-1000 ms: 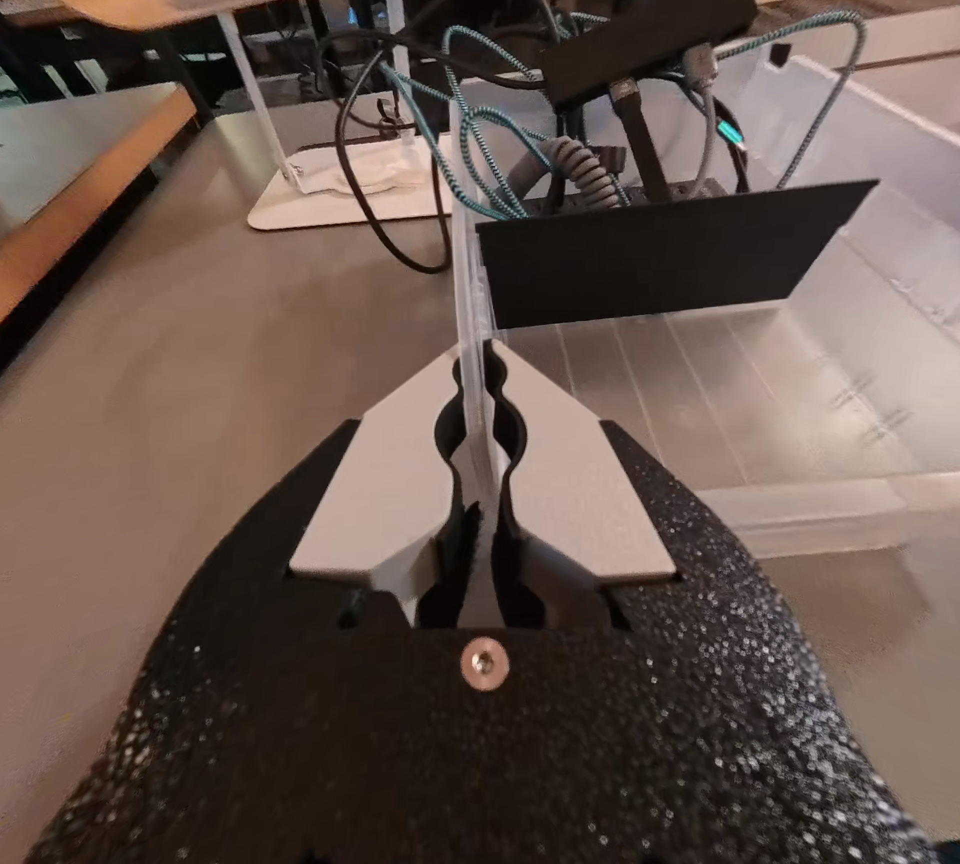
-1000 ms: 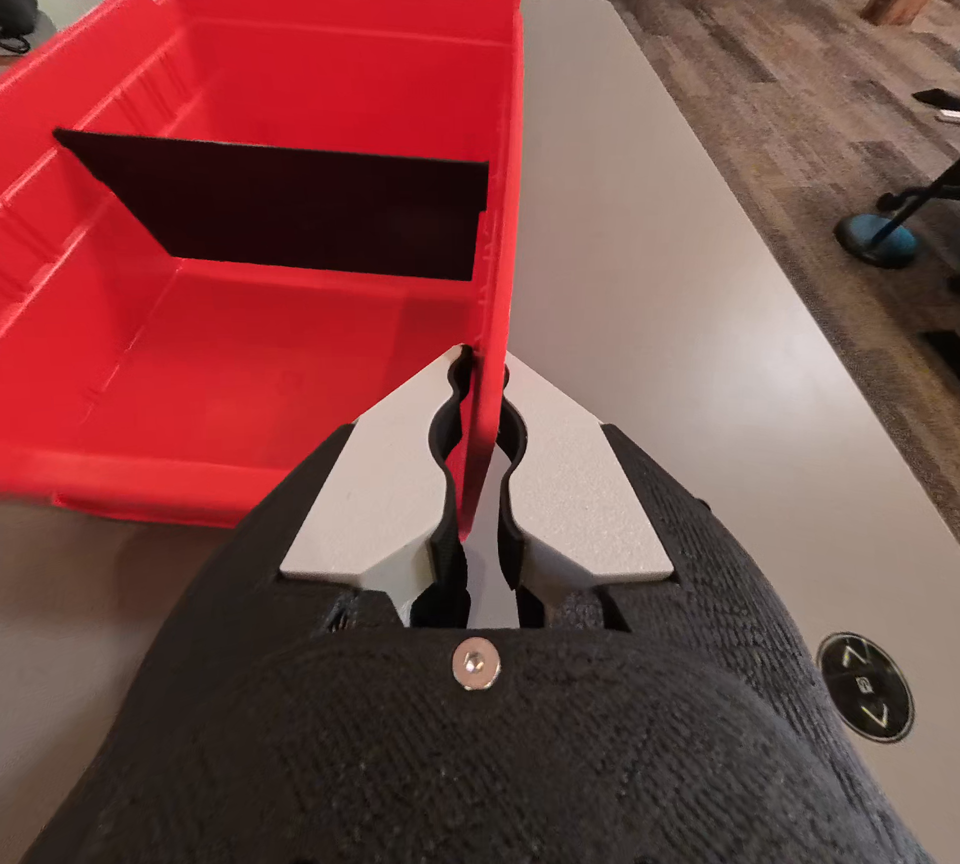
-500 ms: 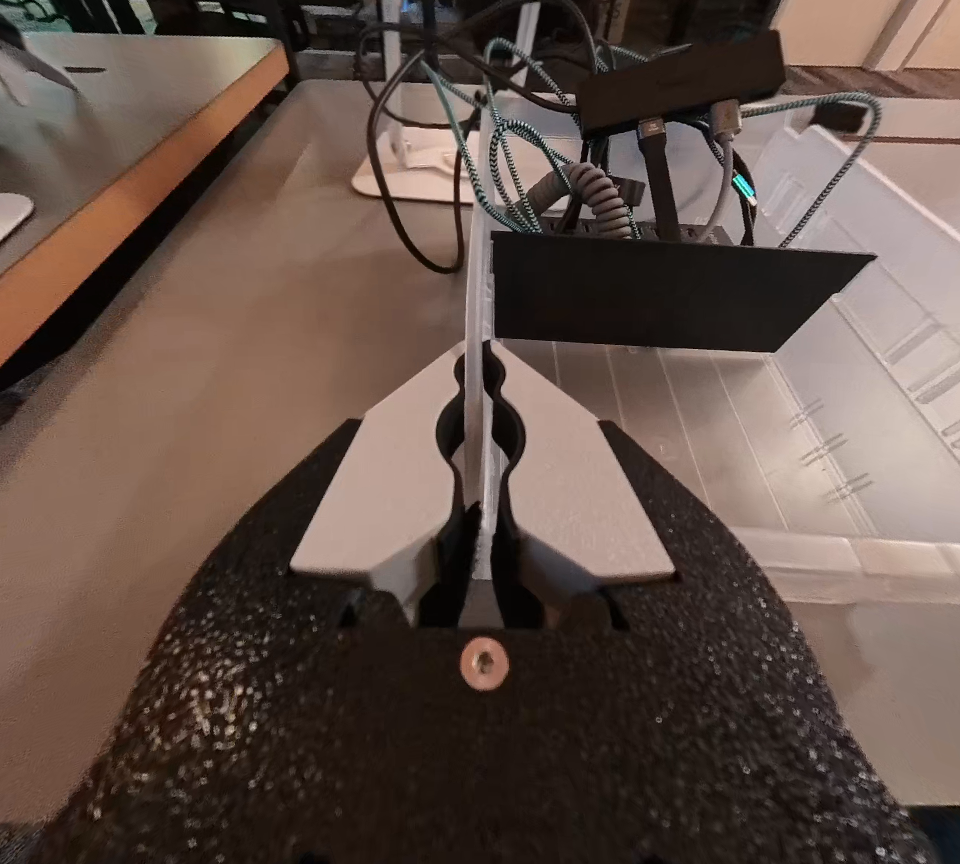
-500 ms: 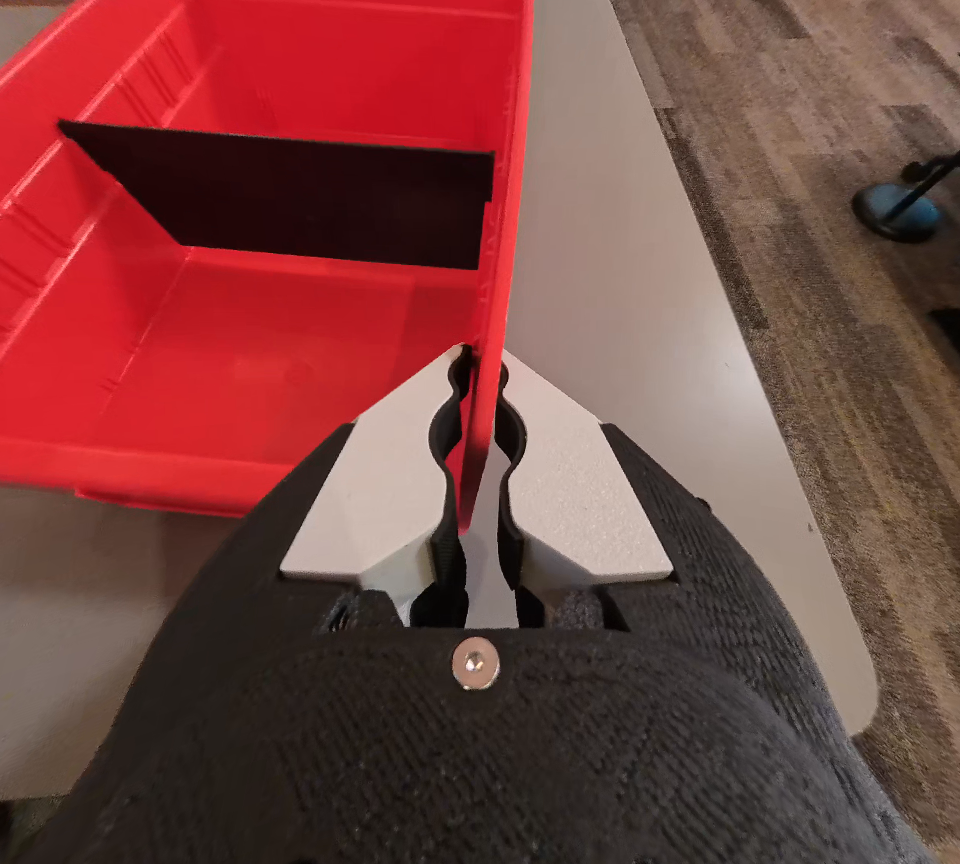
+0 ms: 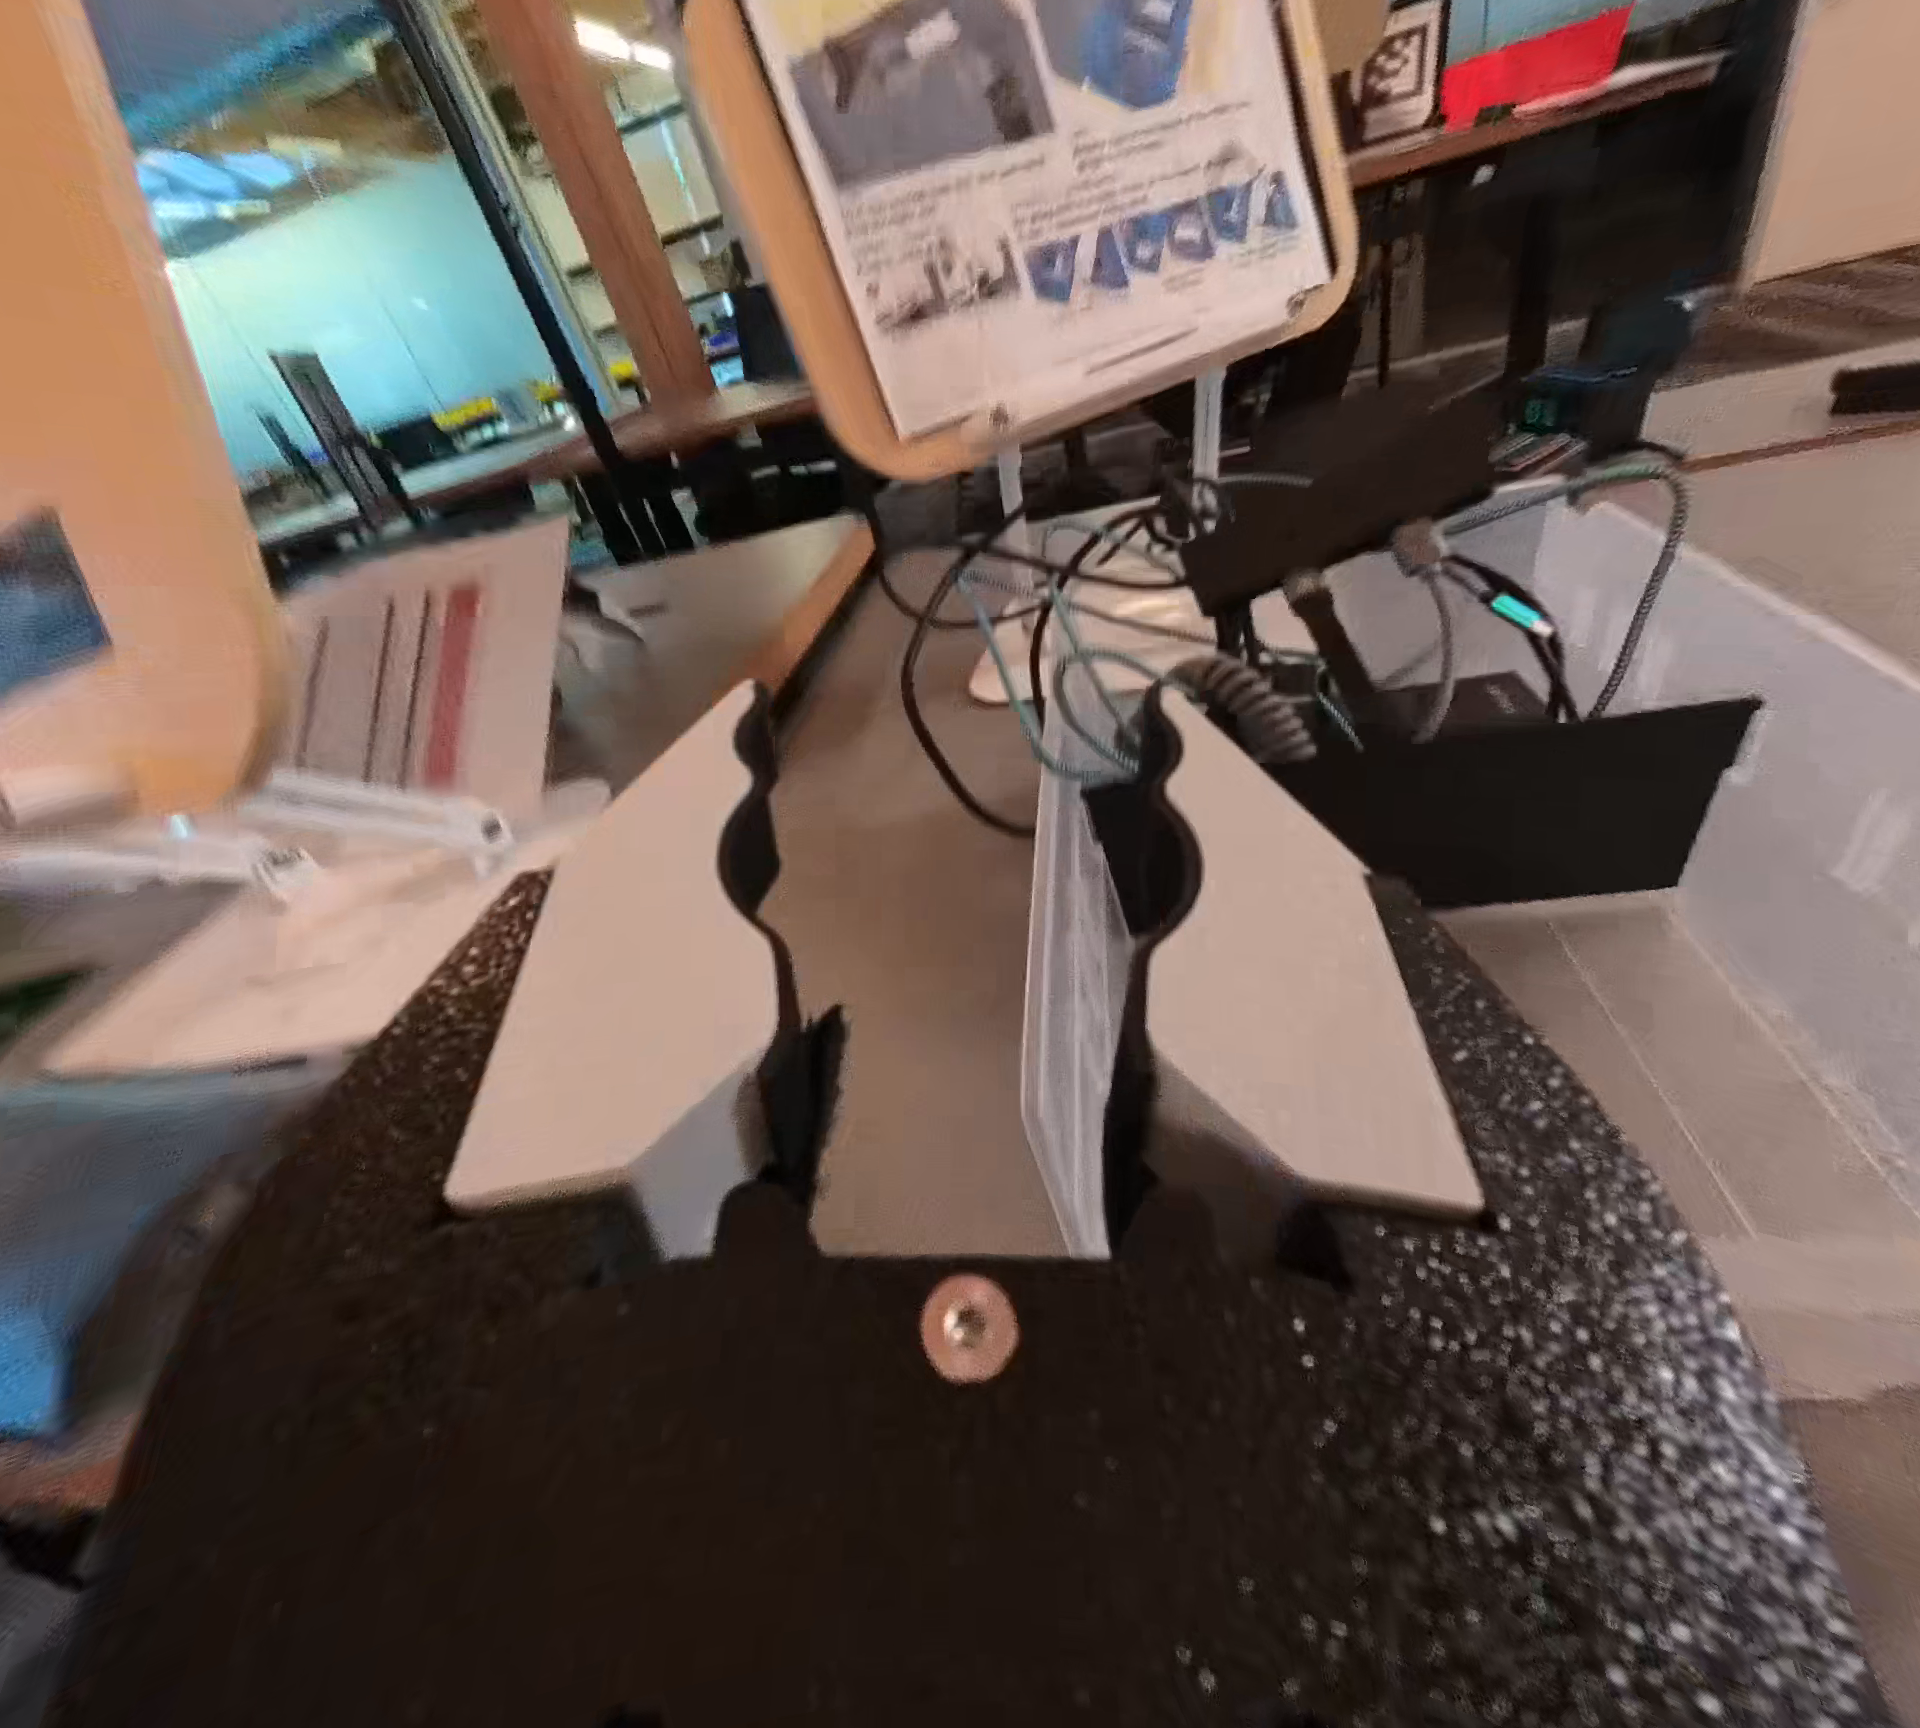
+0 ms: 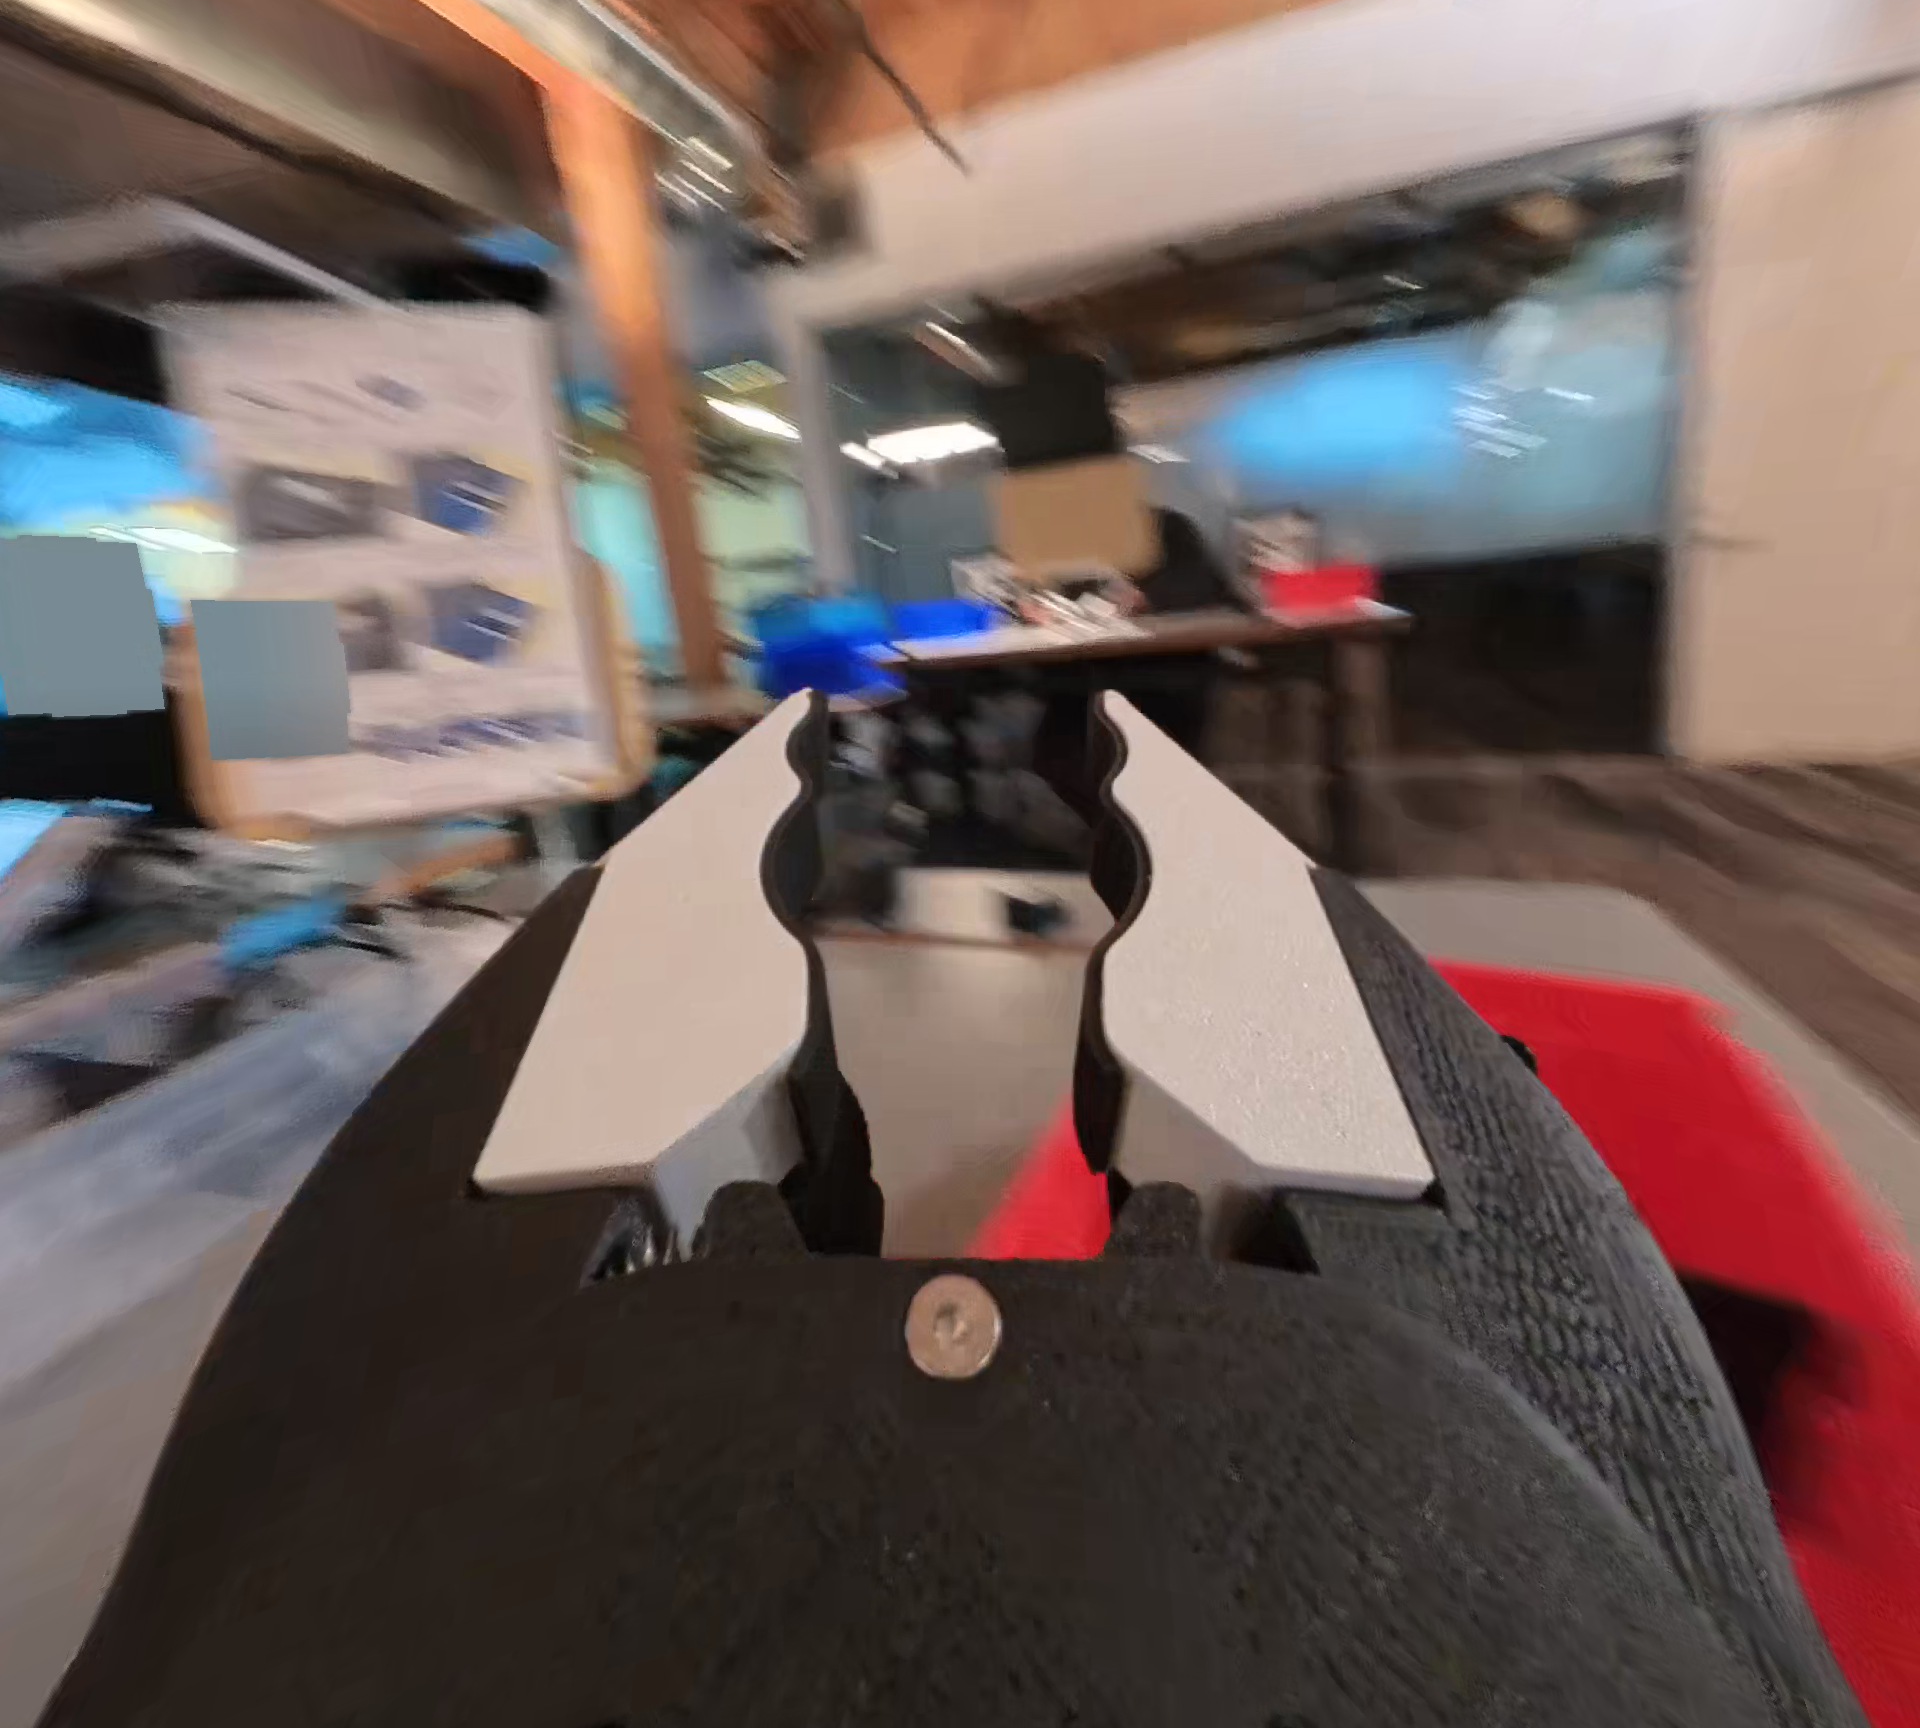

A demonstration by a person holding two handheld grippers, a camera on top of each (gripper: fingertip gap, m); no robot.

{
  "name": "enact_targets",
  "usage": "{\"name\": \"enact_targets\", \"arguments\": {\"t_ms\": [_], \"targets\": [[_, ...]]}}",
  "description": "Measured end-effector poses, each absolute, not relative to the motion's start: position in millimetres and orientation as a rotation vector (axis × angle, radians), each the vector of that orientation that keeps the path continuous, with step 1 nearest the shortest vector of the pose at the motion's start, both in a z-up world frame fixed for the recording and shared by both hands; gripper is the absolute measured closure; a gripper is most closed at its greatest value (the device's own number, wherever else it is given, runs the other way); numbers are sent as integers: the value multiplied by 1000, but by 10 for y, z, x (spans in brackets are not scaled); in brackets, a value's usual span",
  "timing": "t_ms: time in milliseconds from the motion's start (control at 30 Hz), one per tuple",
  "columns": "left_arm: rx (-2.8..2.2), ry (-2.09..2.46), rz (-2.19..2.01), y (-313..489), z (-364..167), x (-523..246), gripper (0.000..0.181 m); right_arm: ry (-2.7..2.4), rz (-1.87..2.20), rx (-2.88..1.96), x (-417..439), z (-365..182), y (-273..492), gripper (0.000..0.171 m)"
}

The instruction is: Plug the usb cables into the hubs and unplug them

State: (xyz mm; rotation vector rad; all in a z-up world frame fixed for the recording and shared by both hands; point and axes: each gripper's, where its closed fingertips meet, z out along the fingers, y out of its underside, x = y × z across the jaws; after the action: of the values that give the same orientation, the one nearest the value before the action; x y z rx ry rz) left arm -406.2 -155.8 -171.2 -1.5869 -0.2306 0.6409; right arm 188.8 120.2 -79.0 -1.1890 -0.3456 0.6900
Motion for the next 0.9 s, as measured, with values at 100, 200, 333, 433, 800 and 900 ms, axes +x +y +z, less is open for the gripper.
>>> {"name": "enact_targets", "arguments": {"t_ms": [100,200,333,433,800,900], "targets": [[-1629,-76,645,-1262,-1445,-3928,112,-472,1065,-1010,1113,-719,922,124],[-1696,128,545,-776,-1350,-3698,115,-670,1270,-1063,366,-1050,818,123],[-1957,411,481,-147,-1710,-3601,121,-874,1049,-1221,-146,-1839,1084,124],[-2149,592,567,155,-2084,-3758,120,-940,1006,-1359,-234,-2211,1121,126],[-2409,1043,785,708,-2590,-4083,134,-957,819,-1296,-154,-2245,1114,133],[-2406,1065,882,729,-2464,-4124,147,-986,774,-1295,-175,-2274,1101,134]]}}
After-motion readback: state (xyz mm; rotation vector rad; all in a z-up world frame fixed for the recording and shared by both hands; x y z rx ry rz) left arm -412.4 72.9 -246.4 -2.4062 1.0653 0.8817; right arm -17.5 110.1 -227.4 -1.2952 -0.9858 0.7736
